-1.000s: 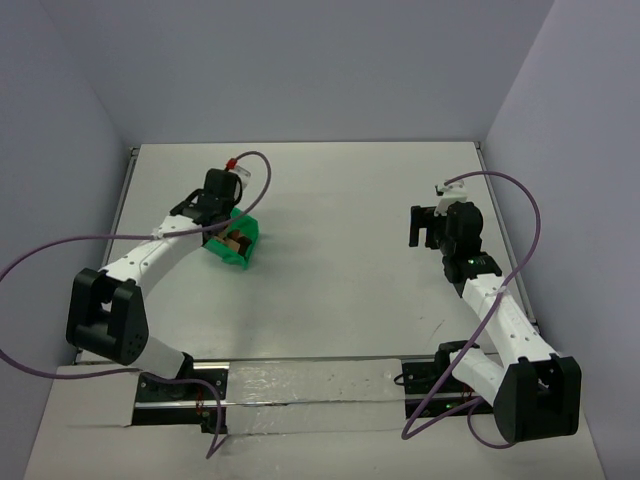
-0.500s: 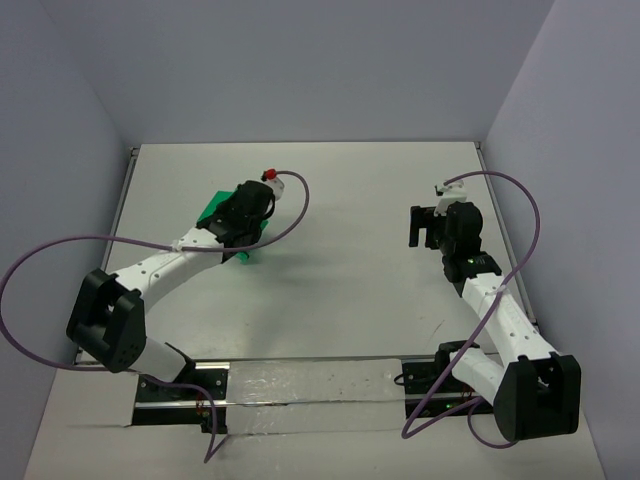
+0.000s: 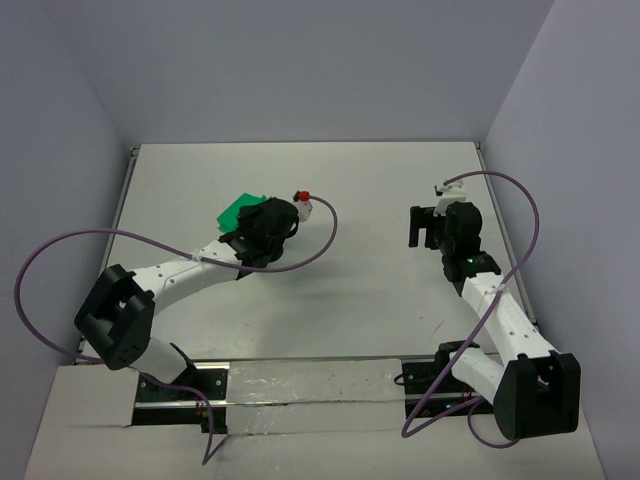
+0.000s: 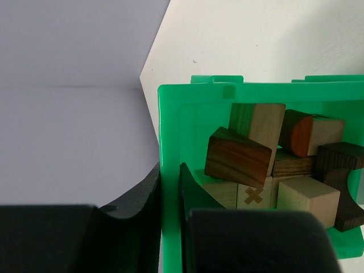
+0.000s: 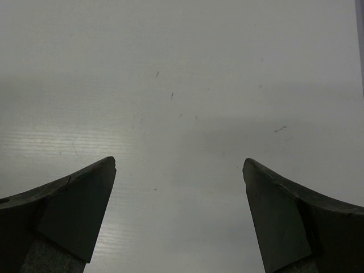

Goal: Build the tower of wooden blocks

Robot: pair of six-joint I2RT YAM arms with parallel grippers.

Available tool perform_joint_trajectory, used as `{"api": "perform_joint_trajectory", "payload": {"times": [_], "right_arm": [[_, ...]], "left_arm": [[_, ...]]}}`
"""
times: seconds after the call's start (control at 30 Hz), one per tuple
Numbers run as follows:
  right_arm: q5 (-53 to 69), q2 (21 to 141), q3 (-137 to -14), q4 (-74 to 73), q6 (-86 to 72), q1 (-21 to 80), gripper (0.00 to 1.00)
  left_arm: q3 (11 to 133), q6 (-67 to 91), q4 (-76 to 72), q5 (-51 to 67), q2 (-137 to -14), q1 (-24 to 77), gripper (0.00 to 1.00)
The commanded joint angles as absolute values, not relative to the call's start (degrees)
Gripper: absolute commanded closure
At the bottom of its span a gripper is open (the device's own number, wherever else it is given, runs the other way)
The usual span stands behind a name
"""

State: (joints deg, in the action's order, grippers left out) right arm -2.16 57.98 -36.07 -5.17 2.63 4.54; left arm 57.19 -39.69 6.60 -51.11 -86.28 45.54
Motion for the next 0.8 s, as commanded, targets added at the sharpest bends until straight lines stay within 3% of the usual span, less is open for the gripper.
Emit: {"api": "perform_joint_trajectory", "payload": {"times": [0.0,0.37,0.77], "right_arm": [[-3.3,58.0,-38.1,-3.2,2.8,4.8,0.00],[-4.2,58.0,-38.1,-3.1,2.9,4.8,0.00],[-4.8,57.9,-38.1,-2.9,2.9,4.8,0.00]], "left_arm": [[56.2,-47.1,-5.9,-57.2,-86.9,47.8,1.00],[48.6,-65.5,-28.7,-62.7,-89.9,52.6,1.00],[42.2,-91.0,-65.3,-62.6,-95.3,55.5,1.00]]}}
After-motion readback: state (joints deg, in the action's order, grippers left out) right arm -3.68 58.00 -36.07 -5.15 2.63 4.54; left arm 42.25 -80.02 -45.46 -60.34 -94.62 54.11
